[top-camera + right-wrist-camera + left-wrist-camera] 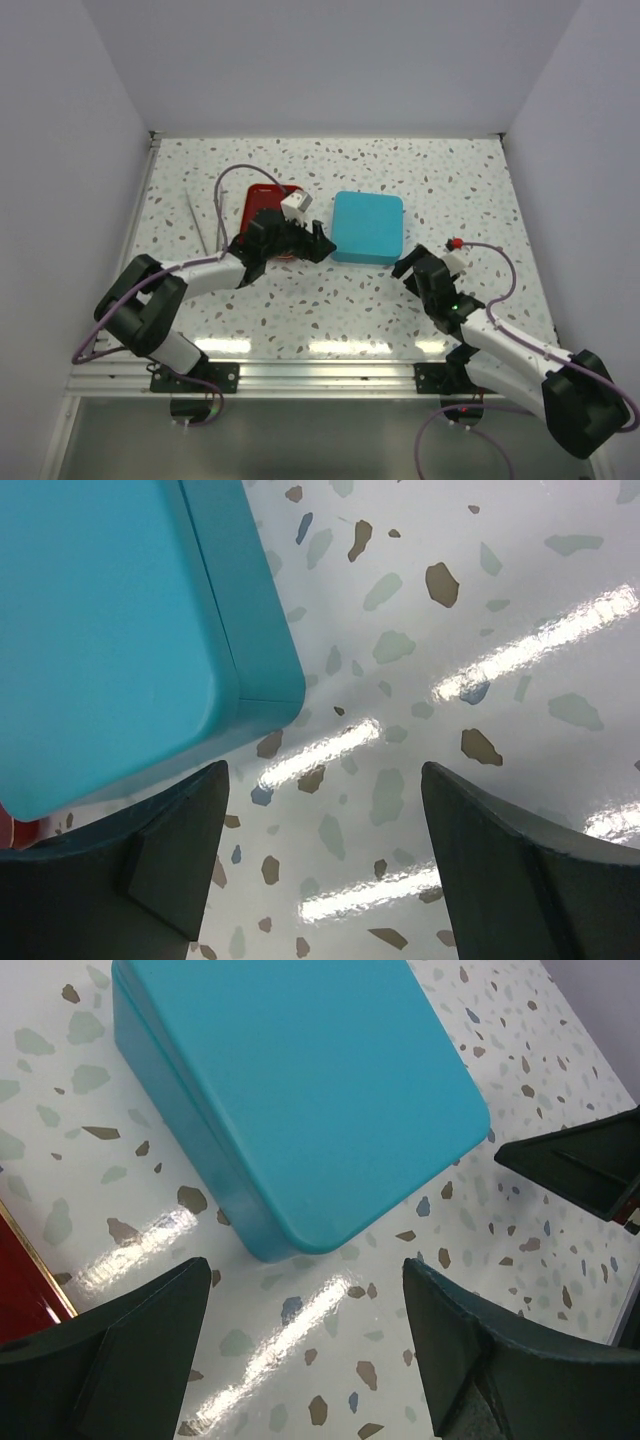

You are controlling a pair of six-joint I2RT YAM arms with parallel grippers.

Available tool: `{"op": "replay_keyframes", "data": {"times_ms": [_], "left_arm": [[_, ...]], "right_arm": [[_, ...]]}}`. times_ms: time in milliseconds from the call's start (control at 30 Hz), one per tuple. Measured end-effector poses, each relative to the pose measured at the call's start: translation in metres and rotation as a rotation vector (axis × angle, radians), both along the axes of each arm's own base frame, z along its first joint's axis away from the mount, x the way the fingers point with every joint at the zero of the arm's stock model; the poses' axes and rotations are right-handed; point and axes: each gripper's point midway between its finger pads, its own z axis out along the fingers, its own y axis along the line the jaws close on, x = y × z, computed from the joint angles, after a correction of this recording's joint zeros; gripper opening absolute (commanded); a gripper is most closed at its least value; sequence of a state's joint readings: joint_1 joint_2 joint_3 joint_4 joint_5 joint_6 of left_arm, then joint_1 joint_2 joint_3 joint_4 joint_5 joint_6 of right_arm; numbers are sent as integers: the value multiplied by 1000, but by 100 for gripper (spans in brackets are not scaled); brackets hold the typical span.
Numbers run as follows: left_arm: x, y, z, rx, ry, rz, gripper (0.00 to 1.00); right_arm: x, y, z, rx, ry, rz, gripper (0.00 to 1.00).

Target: Pack the chocolate

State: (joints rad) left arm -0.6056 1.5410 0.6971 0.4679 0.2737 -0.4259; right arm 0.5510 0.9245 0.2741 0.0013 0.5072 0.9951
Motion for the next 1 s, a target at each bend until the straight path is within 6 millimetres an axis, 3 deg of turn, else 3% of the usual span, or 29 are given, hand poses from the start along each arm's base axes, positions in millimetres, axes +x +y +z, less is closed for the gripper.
{"op": "replay_keyframes", "data": {"times_ms": [200, 433, 1000], "left_arm": [[-6, -5, -10, 32, -1, -17, 83], [-13, -10, -36, 115, 30, -11, 83], [-14, -12, -60, 191, 37, 18, 83]], "right_arm": [[1, -5, -3, -7, 10, -20, 82], [-1, -8, -16, -33, 51, -26, 82], [12, -8, -17, -13, 10, -55, 83]]}}
